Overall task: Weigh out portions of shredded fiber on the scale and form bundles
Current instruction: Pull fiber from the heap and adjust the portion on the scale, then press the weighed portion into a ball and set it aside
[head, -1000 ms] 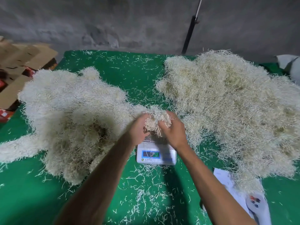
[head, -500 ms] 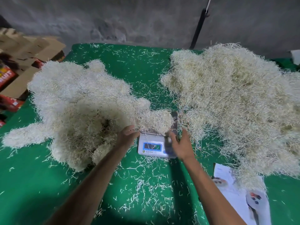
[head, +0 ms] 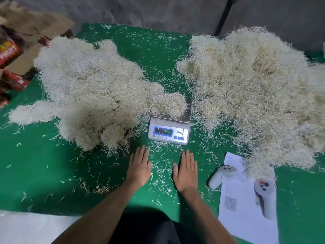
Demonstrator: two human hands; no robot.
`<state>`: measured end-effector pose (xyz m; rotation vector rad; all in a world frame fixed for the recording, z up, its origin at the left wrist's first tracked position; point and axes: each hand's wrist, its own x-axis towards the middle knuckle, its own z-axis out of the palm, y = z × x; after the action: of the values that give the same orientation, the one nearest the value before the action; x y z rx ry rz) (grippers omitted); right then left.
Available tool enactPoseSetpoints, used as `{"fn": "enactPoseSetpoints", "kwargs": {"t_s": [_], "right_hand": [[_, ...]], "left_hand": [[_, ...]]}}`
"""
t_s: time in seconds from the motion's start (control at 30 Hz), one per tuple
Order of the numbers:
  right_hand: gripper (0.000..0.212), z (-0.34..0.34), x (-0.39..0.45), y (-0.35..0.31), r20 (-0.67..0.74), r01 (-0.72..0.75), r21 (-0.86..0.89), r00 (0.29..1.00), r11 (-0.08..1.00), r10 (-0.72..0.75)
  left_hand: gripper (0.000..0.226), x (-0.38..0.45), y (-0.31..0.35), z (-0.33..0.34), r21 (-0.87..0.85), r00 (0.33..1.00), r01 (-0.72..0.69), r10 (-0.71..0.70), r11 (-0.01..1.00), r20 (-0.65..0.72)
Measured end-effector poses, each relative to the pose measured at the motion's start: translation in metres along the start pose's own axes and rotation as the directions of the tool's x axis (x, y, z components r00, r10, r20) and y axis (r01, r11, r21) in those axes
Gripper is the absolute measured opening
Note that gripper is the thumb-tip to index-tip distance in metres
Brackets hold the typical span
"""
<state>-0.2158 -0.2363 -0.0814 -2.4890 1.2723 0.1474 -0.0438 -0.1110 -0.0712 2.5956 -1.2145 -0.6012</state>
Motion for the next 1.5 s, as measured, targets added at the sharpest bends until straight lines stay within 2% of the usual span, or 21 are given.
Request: {"fn": "enactPoseSetpoints", "kwargs": {"t_s": [0.3,0.5,0.53,0.6,0.67,0.73,0.8,0.87,0.93,1.03,1.1,1.2,1.23,1.37,1.43,1.5], "right_hand": [[0.07,0.004,0.0,-0.001,-0.016,-0.008,-0.013,1.0,1.0,0.008],[0.07,-0.007,0.002,-0.006,-0.063,-0.026,0.016,0.998,1.0,0.027],[0.068,-0.015,0.008,-0.006,-0.089,-0.028,0.025,0.996,0.999,0.03],[0.055,-0.042,0.03,-0.01,-0.18,-0.004,0.095,0.984,0.995,0.021],[0.044,-0.08,0.059,-0.02,-0.335,0.086,0.178,0.942,0.98,-0.021],[0.039,-0.12,0.091,-0.04,-0.491,0.22,0.19,0.865,0.957,-0.102],[0.046,-0.153,0.12,-0.065,-0.56,0.363,0.131,0.795,0.923,-0.233],[0.067,-0.176,0.147,-0.088,-0.467,0.441,0.01,0.796,0.898,-0.386],[0.087,-0.185,0.17,-0.104,-0.293,0.459,-0.138,0.828,0.878,-0.479],[0.102,-0.179,0.193,-0.11,-0.038,0.464,-0.373,0.857,0.803,-0.513],[0.099,-0.17,0.205,-0.106,0.084,0.475,-0.475,0.862,0.741,-0.499],[0.086,-0.163,0.219,-0.101,0.093,0.478,-0.499,0.859,0.723,-0.504],[0.084,-0.162,0.222,-0.101,0.077,0.481,-0.49,0.854,0.727,-0.514],[0.073,-0.17,0.23,-0.112,0.039,0.472,-0.386,0.867,0.793,-0.497],[0.078,-0.178,0.232,-0.123,0.048,0.422,-0.373,0.898,0.826,-0.437],[0.083,-0.185,0.234,-0.134,0.084,0.364,-0.371,0.929,0.854,-0.36]], "left_hand": [[0.064,0.0,-0.002,-0.001,0.062,1.0,-0.001,0.0,0.998,0.016],[0.063,0.005,0.005,-0.006,0.026,0.998,0.024,-0.023,0.999,-0.051],[0.06,0.01,0.007,-0.013,-0.003,0.995,0.034,-0.035,0.999,-0.09],[0.047,0.03,0.019,-0.037,-0.176,0.973,0.021,-0.061,0.984,-0.223],[0.043,0.055,0.037,-0.07,-0.347,0.935,-0.058,-0.071,0.936,-0.349],[0.057,0.087,0.052,-0.102,-0.382,0.887,-0.149,-0.047,0.912,-0.459],[0.075,0.121,0.063,-0.131,-0.341,0.861,-0.221,0.018,0.914,-0.508],[0.085,0.152,0.071,-0.153,-0.273,0.887,-0.255,0.113,0.927,-0.447],[0.084,0.177,0.074,-0.165,-0.158,0.922,-0.3,0.244,0.941,-0.302],[0.075,0.197,0.065,-0.168,-0.11,0.944,-0.329,0.327,0.938,-0.037],[0.058,0.203,0.058,-0.169,-0.135,0.935,-0.354,0.353,0.926,-0.028],[0.013,0.203,0.058,-0.176,-0.197,0.92,-0.392,0.384,0.899,-0.077],[0.008,0.203,0.059,-0.181,-0.19,0.922,-0.388,0.38,0.902,-0.078],[0.023,0.199,0.066,-0.195,-0.054,0.955,-0.291,0.286,0.955,-0.075],[0.032,0.195,0.072,-0.197,-0.073,0.965,-0.247,0.238,0.966,-0.106],[0.032,0.189,0.076,-0.201,-0.162,0.978,-0.194,0.178,0.968,-0.109]]}}
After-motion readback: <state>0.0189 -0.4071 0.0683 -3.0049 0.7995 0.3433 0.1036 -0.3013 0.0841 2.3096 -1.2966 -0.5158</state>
